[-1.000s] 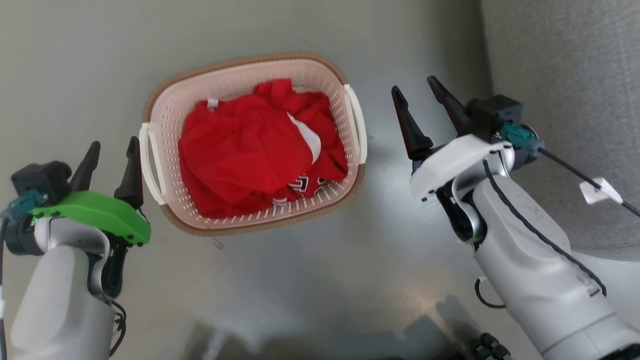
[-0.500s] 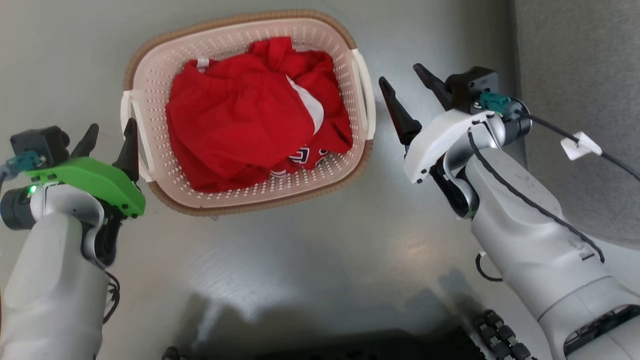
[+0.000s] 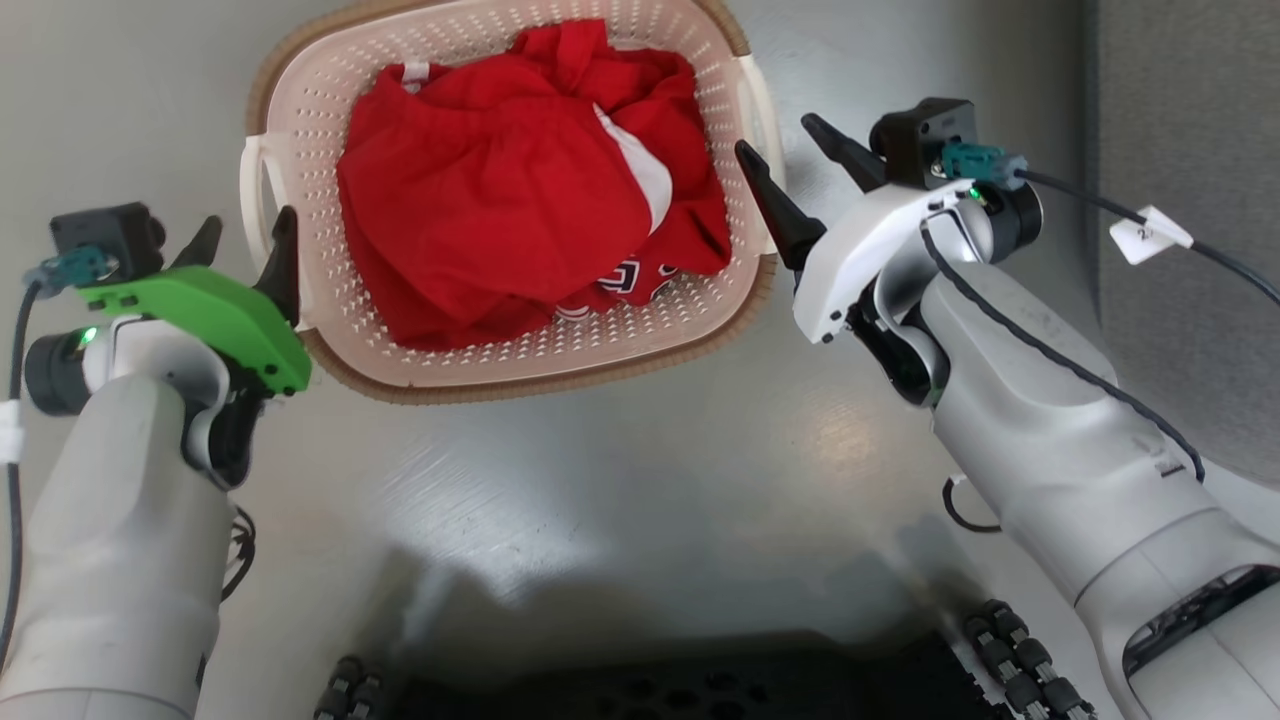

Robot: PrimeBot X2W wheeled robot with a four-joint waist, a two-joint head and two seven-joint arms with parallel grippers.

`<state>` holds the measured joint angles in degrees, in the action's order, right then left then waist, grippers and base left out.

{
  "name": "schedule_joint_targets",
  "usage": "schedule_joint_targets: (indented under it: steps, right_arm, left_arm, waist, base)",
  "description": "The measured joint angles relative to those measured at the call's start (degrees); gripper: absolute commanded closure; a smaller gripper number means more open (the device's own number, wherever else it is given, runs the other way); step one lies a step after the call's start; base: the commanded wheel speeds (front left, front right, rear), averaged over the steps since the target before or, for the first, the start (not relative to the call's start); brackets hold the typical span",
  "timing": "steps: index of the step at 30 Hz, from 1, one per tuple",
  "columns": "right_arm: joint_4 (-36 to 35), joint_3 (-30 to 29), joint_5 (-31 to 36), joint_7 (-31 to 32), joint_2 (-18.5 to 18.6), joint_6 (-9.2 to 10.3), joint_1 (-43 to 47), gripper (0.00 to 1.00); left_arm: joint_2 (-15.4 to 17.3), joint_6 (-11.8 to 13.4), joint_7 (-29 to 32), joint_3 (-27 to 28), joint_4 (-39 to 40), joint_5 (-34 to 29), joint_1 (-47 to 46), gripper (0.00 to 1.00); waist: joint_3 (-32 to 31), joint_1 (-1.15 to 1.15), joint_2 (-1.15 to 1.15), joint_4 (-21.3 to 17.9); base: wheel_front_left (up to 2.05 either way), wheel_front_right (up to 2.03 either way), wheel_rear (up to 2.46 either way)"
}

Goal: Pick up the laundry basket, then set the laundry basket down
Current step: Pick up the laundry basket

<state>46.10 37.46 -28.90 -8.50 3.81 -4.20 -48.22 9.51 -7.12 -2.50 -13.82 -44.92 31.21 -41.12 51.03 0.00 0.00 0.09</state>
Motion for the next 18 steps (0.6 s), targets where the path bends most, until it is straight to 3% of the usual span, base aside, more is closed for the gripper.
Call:
schedule_joint_targets:
  steps: [18]
  right_arm:
    - [5.26,4.22,-5.43,2.01,0.05,0.78,-5.21,0.00]
  left_arm:
    - [-0.91,0.00,0.01,-5.26,-5.06,3.48,-5.27,0.00]
  waist:
    - [4.19,0.00,0.00,2.29]
  base:
    - [0.00,0.00,0.00]
